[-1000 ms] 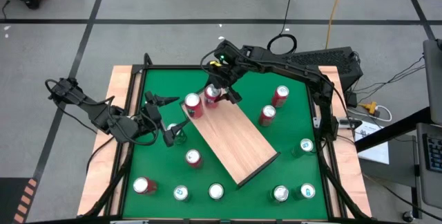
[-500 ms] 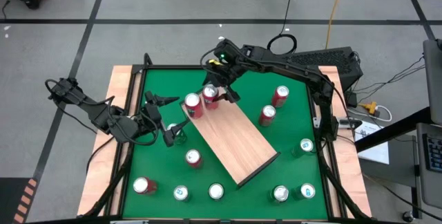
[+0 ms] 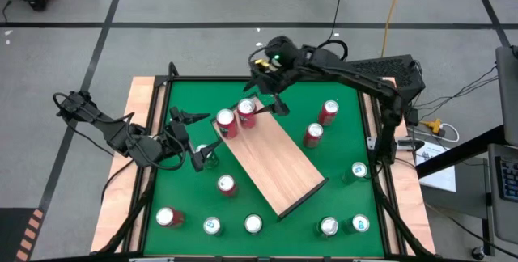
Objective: Place canned beverage on shelf
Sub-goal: Put the red soda can on the shelf aligned with the other red soda can
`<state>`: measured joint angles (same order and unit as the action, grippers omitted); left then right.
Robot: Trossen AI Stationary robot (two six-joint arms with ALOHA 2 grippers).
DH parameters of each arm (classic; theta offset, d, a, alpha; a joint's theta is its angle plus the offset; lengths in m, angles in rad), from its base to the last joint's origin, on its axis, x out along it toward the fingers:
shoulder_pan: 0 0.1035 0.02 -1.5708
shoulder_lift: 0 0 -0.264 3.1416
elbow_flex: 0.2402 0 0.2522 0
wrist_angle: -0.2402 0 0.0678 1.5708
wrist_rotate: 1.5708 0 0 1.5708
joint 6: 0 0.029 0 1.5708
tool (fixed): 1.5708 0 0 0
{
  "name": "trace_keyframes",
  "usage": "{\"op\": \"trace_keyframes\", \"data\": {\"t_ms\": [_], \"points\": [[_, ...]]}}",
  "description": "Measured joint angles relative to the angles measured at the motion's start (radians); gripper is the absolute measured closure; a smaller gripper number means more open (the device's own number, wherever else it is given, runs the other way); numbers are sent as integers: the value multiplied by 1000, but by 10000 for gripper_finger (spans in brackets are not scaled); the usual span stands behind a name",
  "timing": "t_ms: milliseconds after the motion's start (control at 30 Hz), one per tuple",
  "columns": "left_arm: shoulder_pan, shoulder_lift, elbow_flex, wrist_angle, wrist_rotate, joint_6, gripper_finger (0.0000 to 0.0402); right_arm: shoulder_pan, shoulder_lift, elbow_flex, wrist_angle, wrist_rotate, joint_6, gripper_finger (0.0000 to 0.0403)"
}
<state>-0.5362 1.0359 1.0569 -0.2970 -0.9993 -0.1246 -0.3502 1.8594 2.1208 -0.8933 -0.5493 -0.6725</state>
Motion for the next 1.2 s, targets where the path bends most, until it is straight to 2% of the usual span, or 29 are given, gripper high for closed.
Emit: {"op": "trace_keyframes", "data": {"t_ms": [133, 300, 533, 800, 1200], "points": [[0, 5, 0, 0, 0, 0, 4, -21, -51, 0, -145, -13, 34, 40], [0, 15, 0, -1, 0, 1, 4, -30, -53, -71, -270, -128, 57, 57], [-3, 16, 0, 0, 0, -9, 4, -40, -58, -275, -137, -80, 110, 101], [-3, 15, 0, -1, -8, -17, 4, -47, -101, -516, 174, -78, 179, 134], [0, 15, 0, 0, -34, 3, 4, -4, -104, -623, 339, -80, 217, 176]]}}
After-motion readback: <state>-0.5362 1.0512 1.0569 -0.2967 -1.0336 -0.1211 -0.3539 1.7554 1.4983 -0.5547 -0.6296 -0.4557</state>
